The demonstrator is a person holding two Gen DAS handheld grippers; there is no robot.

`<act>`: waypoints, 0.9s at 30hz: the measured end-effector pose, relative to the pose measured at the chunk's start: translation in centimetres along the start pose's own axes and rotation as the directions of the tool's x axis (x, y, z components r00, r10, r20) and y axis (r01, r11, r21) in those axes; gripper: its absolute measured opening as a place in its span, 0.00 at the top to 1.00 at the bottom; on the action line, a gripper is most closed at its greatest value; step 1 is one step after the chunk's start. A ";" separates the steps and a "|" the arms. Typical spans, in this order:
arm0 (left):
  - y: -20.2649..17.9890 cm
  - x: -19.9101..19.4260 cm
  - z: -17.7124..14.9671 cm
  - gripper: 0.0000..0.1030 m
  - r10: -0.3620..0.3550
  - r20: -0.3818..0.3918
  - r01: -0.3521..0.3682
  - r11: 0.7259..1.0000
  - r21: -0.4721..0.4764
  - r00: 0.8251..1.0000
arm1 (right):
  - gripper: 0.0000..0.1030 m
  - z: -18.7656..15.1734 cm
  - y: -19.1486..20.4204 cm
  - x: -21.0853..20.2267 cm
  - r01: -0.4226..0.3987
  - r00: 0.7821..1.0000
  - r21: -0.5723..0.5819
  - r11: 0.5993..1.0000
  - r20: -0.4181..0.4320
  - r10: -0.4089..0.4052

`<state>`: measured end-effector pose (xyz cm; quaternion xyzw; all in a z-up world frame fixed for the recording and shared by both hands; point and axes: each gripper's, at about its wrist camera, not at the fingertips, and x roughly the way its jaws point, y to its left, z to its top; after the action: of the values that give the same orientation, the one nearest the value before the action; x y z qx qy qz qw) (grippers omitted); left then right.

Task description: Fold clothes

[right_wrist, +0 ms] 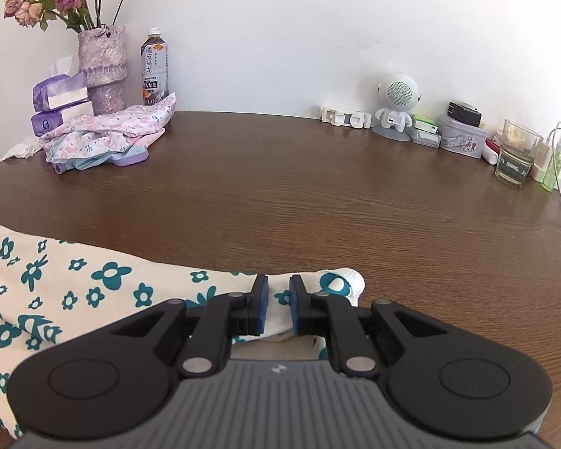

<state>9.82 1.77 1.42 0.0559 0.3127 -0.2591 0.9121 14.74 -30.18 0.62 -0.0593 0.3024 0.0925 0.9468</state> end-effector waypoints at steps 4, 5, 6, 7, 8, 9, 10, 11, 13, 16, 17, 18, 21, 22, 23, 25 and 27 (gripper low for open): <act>-0.1 0.8 0.6 0.28 0.016 -0.002 -0.016 1.000 0.009 1.000 | 0.88 0.2 -0.1 0.4 -0.001 1.000 -0.023 1.000 0.000 0.001; -0.1 1.0 0.6 0.28 0.019 -0.001 -0.019 1.000 0.009 1.000 | 0.88 0.2 -0.3 0.5 -0.003 1.000 -0.025 1.000 0.000 0.003; -0.2 1.0 0.7 0.28 0.024 -0.001 -0.024 1.000 0.008 1.000 | 0.87 0.3 -0.4 0.7 -0.004 1.000 -0.026 1.000 -0.001 0.004; -0.3 1.2 0.8 0.28 0.028 -0.002 -0.028 1.000 0.009 1.000 | 0.87 0.4 -0.5 0.8 -0.006 1.000 -0.027 1.000 -0.001 0.006; -0.3 1.3 0.9 0.28 0.033 -0.002 -0.033 0.999 0.010 0.999 | 0.87 0.4 -0.6 0.9 -0.008 1.000 -0.028 1.000 -0.001 0.007; -0.3 1.4 1.0 0.28 0.037 -0.002 -0.037 0.999 0.010 0.999 | 0.87 0.5 -0.7 1.0 -0.009 1.000 -0.029 1.000 -0.001 0.009; -0.3 1.6 1.2 0.28 0.043 -0.003 -0.043 0.999 0.008 0.999 | 0.87 0.5 -0.8 1.2 -0.011 1.000 -0.031 0.999 -0.001 0.011; -0.2 1.9 1.3 0.28 0.050 -0.005 -0.050 0.999 0.002 0.999 | 0.87 0.6 -1.0 1.3 -0.012 1.000 -0.032 0.999 -0.002 0.012; 0.0 2.3 1.7 0.27 0.062 -0.007 -0.062 0.998 -0.011 0.998 | 0.87 0.7 -1.3 1.4 -0.018 1.000 -0.025 1.000 0.000 0.018; 0.3 2.7 2.1 0.27 0.066 -0.004 -0.067 0.997 -0.030 0.998 | 0.87 0.8 -2.3 0.9 -0.041 0.999 0.032 0.999 0.013 0.041; 0.3 2.8 2.2 0.27 0.069 -0.004 -0.069 0.997 -0.028 0.998 | 0.87 0.9 -2.6 0.7 -0.049 0.999 0.051 0.997 0.017 0.049; 0.2 2.9 2.3 0.27 0.072 -0.005 -0.072 0.997 -0.026 0.997 | 0.87 0.9 -2.9 0.5 -0.057 0.998 0.070 0.996 0.022 0.056; 0.4 2.8 2.3 0.27 0.061 0.001 -0.061 0.997 -0.037 0.998 | 0.86 1.1 -3.9 0.0 -0.082 0.996 0.127 0.989 0.037 0.078; 0.5 2.5 2.2 0.27 0.054 0.004 -0.054 0.997 -0.048 0.999 | 0.80 1.1 -4.3 -0.2 -0.090 0.996 0.145 0.985 0.042 0.085; 0.6 2.2 2.1 0.27 0.048 0.007 -0.048 0.997 -0.058 0.999 | 0.69 1.1 -4.6 -0.4 -0.098 0.995 0.164 0.982 0.047 0.091; 0.7 1.3 2.0 0.27 0.038 0.024 -0.036 0.997 -0.065 0.999 | 0.53 1.1 -5.4 -1.7 -0.098 0.994 0.201 0.975 0.073 0.085; 0.7 0.2 1.9 0.27 0.038 0.049 -0.036 0.998 -0.057 0.998 | 0.52 0.9 -6.2 -2.6 -0.080 0.995 0.215 0.973 0.068 0.066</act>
<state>11.31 1.75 2.78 0.0296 0.2957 -0.2346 0.9255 14.48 -36.43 3.26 0.0583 0.2840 0.0955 0.9523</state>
